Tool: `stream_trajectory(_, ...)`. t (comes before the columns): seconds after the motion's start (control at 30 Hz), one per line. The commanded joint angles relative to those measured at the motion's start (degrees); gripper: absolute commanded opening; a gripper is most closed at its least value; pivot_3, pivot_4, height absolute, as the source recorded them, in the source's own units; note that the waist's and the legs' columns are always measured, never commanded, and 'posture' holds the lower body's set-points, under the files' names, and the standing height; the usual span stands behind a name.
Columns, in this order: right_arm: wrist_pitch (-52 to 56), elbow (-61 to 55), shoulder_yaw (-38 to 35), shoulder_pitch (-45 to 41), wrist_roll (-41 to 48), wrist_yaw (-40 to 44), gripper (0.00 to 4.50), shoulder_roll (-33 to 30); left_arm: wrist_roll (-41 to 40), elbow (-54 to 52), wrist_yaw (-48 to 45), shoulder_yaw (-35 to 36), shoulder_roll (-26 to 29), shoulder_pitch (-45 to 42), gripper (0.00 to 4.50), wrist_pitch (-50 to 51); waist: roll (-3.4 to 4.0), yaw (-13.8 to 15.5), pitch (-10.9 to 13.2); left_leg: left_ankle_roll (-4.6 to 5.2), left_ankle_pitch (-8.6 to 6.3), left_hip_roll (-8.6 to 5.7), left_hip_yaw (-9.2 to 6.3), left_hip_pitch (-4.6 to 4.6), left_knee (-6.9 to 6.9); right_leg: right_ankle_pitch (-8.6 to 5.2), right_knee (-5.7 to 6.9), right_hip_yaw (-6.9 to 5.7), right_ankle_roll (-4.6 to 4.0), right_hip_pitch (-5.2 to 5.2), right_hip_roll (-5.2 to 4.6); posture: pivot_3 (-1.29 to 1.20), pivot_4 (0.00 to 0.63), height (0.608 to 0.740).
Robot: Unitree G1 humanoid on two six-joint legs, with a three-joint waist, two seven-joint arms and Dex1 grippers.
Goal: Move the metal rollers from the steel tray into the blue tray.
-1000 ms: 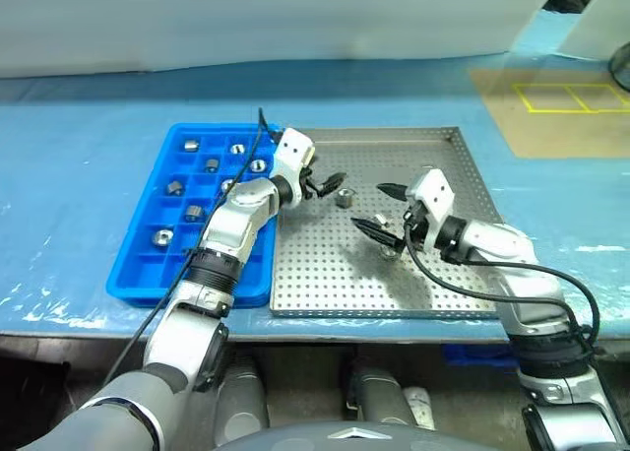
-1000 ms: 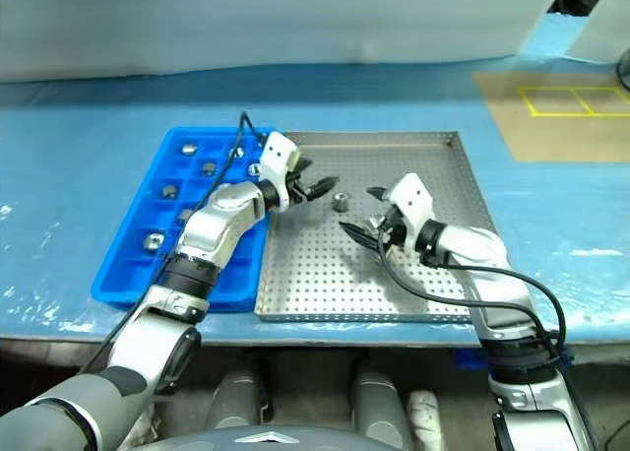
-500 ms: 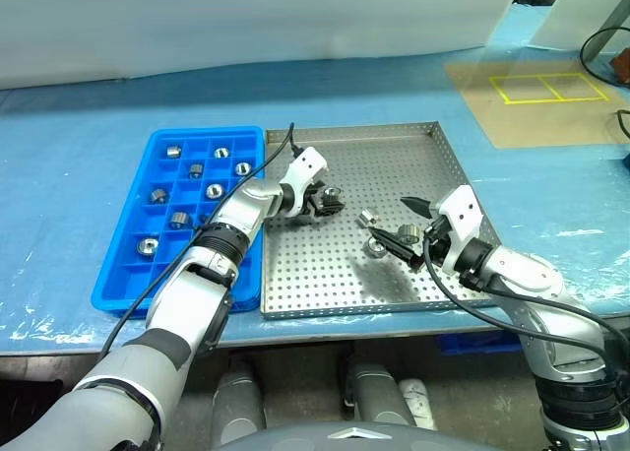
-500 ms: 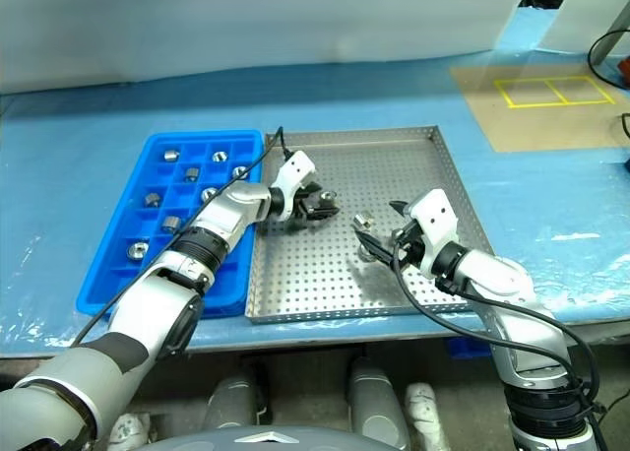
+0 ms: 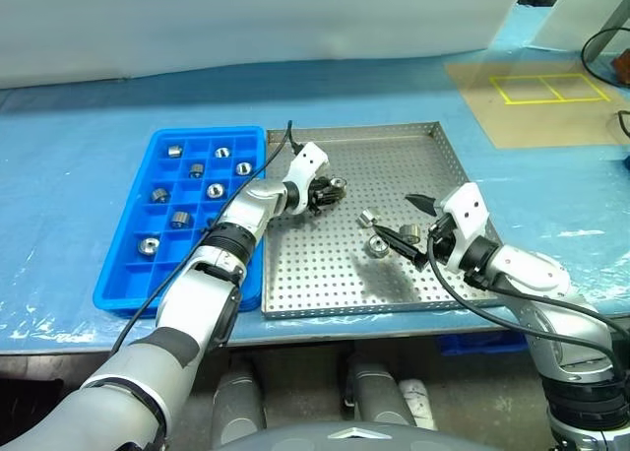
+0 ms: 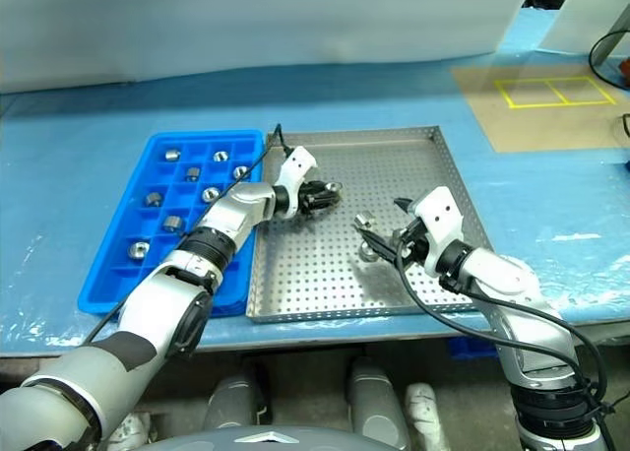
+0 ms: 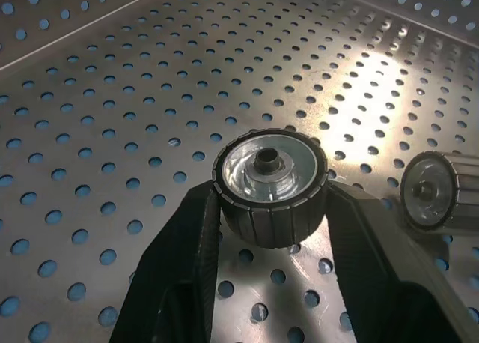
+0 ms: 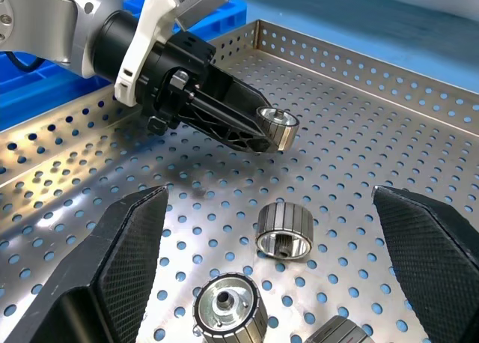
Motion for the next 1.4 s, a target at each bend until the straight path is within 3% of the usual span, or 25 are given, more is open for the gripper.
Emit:
stream_trajectory(0.03,-2.67,3.16,2.80,-4.70,0.41,2.35,4.50,0.34,-2.62,-12.00,1.73,2.16,0.57,3.13,1.76,3.34,0.00,-0.02,0.00,0.00,0.00,0.00,0.00,0.01,0.00,0.00,0.01,-0.01,0.00,0.00,0.00,-0.35,0.150,0.740)
stream_trajectory(0.2,-6.84,13.55,8.88,-14.38,-0.73,7.94,4.50,2.25,-4.65,-33.02,8.66,4.62,1.14,13.73,1.76,11.31,0.01,0.37,0.00,-0.02,0.01,0.08,-0.01,0.03,-0.05,0.01,0.03,-0.10,-0.03,0.00,0.00,-0.22,0.150,0.740)
stream_trajectory(0.67,-20.42,40.70,18.48,-32.33,-4.37,23.43,4.50,11.08,-6.29,-77.47,28.19,9.33,0.55,38.06,1.76,27.73,0.00,7.85,0.05,-0.25,-0.08,0.07,-0.06,-0.14,-0.15,-0.03,0.02,-0.44,-0.09,-0.05,-0.20,0.22,0.150,0.740)
stream_trajectory(0.9,-25.63,49.11,19.40,-36.76,-6.43,28.65,4.50,13.54,-6.71,-90.70,33.96,10.52,0.11,46.08,1.76,33.25,-0.02,10.19,0.06,-0.29,-0.07,0.08,-0.10,-0.18,-0.18,-0.04,0.01,-0.54,-0.10,-0.06,-0.22,0.32,0.150,0.740)
stream_trajectory(1.4,-32.63,61.60,19.26,-44.14,-8.18,36.91,4.50,18.75,-6.94,-104.10,40.59,8.69,-1.13,59.34,1.76,39.43,-0.04,12.95,0.08,-0.34,-0.04,0.10,-0.17,-0.29,-0.23,-0.05,0.00,-0.58,-0.09,-0.18,-0.20,0.49,0.150,0.740)
